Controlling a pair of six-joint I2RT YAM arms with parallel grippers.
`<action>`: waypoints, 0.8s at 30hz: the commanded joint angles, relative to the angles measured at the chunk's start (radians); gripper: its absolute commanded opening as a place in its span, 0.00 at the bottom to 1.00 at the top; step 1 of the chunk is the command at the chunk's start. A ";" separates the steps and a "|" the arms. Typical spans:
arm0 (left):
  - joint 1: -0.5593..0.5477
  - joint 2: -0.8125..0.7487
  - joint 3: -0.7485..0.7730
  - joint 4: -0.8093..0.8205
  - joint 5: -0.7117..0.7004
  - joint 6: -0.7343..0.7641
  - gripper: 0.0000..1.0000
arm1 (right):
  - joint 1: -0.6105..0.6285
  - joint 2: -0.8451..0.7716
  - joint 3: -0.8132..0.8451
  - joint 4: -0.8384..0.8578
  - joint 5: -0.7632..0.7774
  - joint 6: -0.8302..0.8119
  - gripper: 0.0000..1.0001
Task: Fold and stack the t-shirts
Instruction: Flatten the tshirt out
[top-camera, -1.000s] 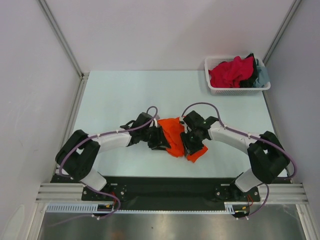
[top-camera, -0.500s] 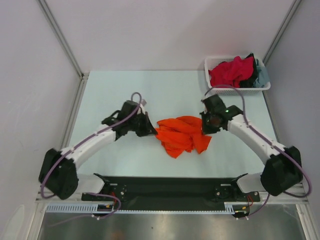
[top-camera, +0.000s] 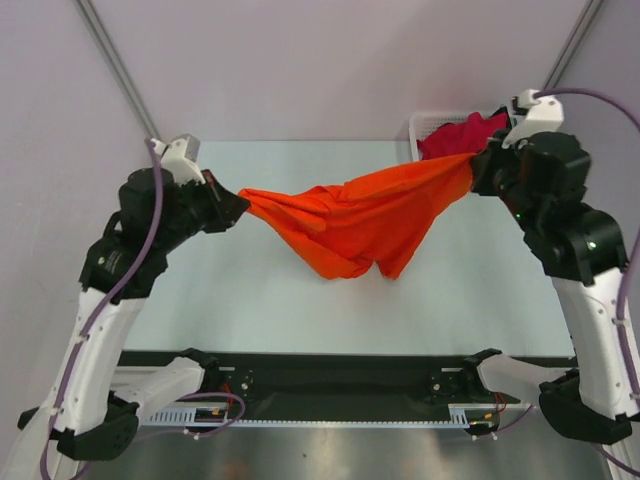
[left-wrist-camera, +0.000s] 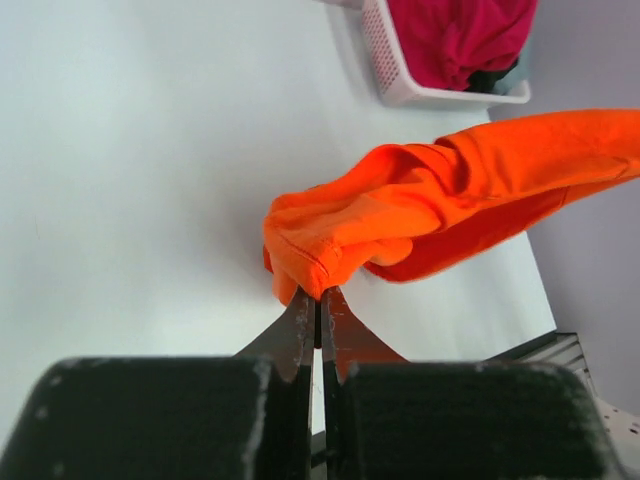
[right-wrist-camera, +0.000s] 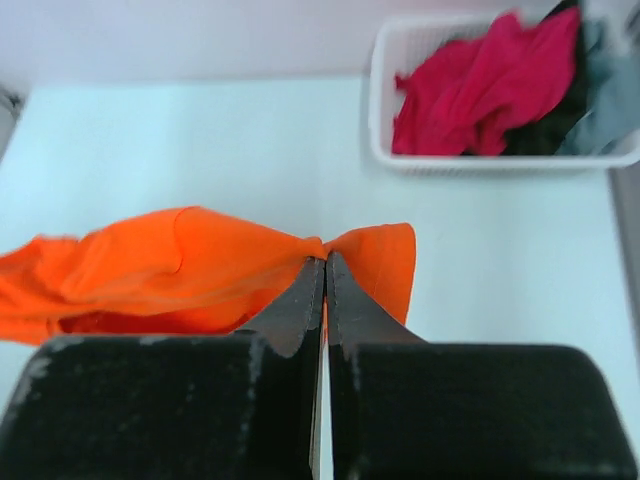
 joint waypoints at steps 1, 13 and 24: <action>0.004 -0.074 0.094 -0.090 0.002 0.024 0.00 | -0.007 -0.062 0.133 0.056 0.115 -0.080 0.00; 0.004 -0.160 0.277 -0.019 0.105 -0.018 0.00 | -0.010 -0.092 0.284 0.296 0.150 -0.123 0.00; 0.006 -0.203 0.291 0.099 0.480 -0.155 0.01 | -0.005 -0.179 0.390 0.552 0.173 -0.195 0.00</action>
